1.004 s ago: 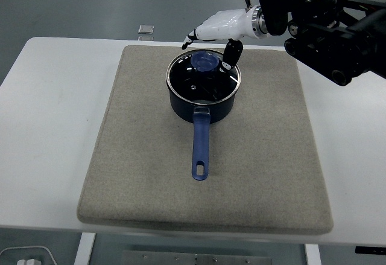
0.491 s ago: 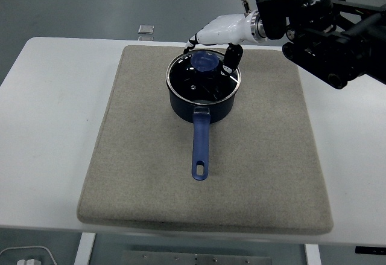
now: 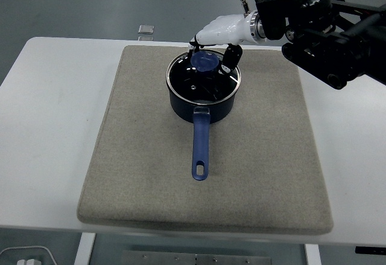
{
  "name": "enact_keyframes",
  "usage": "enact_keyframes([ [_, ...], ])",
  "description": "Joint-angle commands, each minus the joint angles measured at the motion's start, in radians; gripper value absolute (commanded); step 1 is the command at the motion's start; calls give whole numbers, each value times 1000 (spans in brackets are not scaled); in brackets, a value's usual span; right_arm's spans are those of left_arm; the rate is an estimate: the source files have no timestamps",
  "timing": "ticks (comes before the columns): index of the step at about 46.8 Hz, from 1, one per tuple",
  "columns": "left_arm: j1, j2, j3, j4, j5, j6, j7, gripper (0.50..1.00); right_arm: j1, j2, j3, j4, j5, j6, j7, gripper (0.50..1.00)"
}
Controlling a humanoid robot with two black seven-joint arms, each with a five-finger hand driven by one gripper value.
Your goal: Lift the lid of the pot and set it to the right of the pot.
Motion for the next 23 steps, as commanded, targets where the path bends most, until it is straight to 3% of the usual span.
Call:
enact_keyframes([
  [1, 0, 0, 0, 0, 0, 0, 0, 1000, 0, 0, 1, 1, 0, 1, -1, 803],
  [23, 0, 0, 0, 0, 0, 0, 0, 1000, 0, 0, 7, 1, 2, 3, 4, 803],
])
